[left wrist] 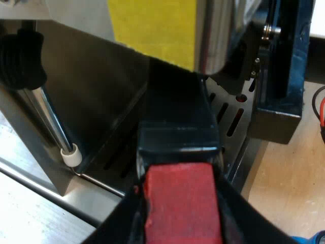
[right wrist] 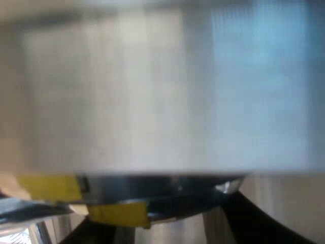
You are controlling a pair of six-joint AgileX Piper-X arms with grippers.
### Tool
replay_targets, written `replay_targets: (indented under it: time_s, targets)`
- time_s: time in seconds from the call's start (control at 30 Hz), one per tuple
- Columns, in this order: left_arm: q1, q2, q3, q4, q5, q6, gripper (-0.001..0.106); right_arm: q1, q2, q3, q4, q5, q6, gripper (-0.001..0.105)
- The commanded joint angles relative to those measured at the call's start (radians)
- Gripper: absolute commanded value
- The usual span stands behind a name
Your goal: Put the handle in the coffee machine
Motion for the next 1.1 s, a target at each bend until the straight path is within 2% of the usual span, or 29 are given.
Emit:
replay_targets:
  time_s: [0.03, 0.4, 0.5, 0.53, 0.6, 0.63, 0.67, 1.1]
  targets:
    - [-0.005, -0.025, -0.035, -0.056, 0.137, -0.009, 0.0, -0.01, -0.016, -0.011, -0.06, -0.001, -0.014, 0.035]
    - [-0.005, -0.025, -0.035, -0.056, 0.129, -0.009, 0.002, -0.01, -0.019, -0.011, -0.067, 0.021, -0.014, 0.034]
    - [-0.005, -0.025, -0.035, -0.056, 0.129, -0.009, 0.017, -0.005, -0.022, -0.011, -0.067, 0.028, -0.014, 0.03]
    - [-0.005, -0.025, -0.035, -0.056, 0.129, -0.009, 0.027, -0.004, -0.023, -0.011, -0.067, 0.032, -0.014, 0.028]
    - [-0.005, -0.025, -0.035, -0.056, 0.129, -0.009, 0.037, -0.002, -0.026, -0.011, -0.067, 0.047, -0.014, 0.025]
    - [-0.005, -0.025, -0.035, -0.056, 0.129, -0.009, 0.052, 0.0, -0.031, -0.011, -0.067, 0.066, -0.014, 0.018]
    - [-0.005, -0.025, -0.035, -0.056, 0.129, -0.009, 0.061, 0.0, -0.03, -0.013, -0.067, 0.066, -0.014, 0.017]
    - [-0.005, -0.029, -0.035, -0.015, 0.115, -0.009, 0.061, 0.0, -0.06, -0.013, -0.061, 0.066, -0.014, 0.017]
